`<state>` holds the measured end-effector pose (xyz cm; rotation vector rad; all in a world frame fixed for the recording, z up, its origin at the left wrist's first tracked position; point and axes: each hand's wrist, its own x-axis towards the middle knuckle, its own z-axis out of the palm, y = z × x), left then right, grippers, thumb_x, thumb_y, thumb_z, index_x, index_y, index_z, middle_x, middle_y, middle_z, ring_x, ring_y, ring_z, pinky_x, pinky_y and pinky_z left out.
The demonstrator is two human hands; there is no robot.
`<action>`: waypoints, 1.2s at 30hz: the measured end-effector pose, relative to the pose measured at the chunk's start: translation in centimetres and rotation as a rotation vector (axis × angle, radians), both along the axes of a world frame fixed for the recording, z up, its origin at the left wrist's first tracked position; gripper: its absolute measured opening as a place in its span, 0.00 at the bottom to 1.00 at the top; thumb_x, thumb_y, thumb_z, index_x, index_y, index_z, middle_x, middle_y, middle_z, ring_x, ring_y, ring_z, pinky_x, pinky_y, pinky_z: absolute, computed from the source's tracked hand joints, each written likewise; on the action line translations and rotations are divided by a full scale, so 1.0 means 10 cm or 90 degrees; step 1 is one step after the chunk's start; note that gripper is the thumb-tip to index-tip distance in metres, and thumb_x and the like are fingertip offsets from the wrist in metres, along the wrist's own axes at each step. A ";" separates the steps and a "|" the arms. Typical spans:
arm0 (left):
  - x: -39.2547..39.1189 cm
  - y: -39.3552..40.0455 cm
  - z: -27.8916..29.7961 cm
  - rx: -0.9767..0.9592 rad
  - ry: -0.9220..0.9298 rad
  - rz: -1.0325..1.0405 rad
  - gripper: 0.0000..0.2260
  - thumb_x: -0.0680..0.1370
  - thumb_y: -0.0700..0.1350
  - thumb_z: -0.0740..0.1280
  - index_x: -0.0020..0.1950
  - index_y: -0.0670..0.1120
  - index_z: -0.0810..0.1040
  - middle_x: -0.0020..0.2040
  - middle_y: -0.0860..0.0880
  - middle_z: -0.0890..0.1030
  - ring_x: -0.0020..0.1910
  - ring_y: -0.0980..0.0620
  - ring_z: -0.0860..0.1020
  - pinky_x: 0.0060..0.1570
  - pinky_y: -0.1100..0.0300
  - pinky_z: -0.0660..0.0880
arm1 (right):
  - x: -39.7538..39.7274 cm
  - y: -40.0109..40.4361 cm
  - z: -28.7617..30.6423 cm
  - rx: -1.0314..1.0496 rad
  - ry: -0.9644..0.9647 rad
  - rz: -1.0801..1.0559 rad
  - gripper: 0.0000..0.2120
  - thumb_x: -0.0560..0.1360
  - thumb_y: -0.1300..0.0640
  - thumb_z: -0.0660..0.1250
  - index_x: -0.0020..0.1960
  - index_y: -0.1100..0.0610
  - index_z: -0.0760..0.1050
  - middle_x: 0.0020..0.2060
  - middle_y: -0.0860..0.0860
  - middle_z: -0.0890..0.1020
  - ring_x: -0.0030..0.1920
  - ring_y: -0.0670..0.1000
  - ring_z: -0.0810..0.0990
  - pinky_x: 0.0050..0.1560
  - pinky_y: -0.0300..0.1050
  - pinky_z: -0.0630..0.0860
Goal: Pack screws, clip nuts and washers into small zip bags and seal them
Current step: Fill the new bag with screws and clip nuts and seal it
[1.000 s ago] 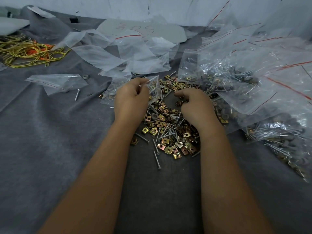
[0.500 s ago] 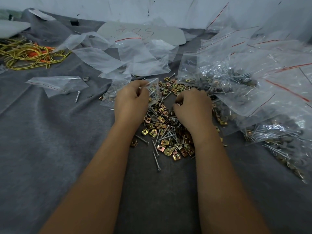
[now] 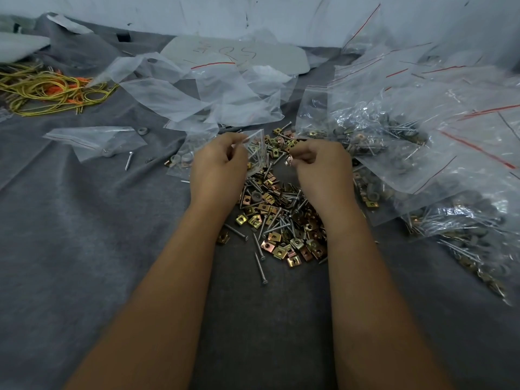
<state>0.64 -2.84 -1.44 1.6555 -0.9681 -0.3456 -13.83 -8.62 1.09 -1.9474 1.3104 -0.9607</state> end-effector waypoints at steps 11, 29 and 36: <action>0.00 -0.01 0.01 -0.004 0.005 0.001 0.14 0.77 0.47 0.60 0.59 0.55 0.80 0.27 0.58 0.75 0.24 0.59 0.68 0.29 0.58 0.67 | 0.00 -0.01 -0.02 -0.077 0.161 0.035 0.11 0.77 0.57 0.67 0.58 0.52 0.82 0.57 0.51 0.81 0.59 0.54 0.77 0.61 0.49 0.73; 0.00 -0.01 0.01 0.000 -0.006 0.004 0.13 0.78 0.46 0.61 0.59 0.54 0.80 0.26 0.57 0.75 0.24 0.60 0.68 0.27 0.60 0.66 | 0.11 0.06 -0.02 0.022 0.104 0.132 0.04 0.78 0.59 0.66 0.49 0.51 0.78 0.41 0.43 0.77 0.47 0.47 0.77 0.51 0.49 0.76; 0.00 -0.01 0.01 0.011 -0.018 0.007 0.13 0.79 0.45 0.61 0.59 0.55 0.80 0.28 0.54 0.75 0.23 0.60 0.67 0.26 0.61 0.65 | -0.03 0.01 0.03 -0.025 0.101 0.024 0.12 0.80 0.59 0.63 0.62 0.53 0.78 0.56 0.50 0.81 0.55 0.49 0.77 0.61 0.49 0.74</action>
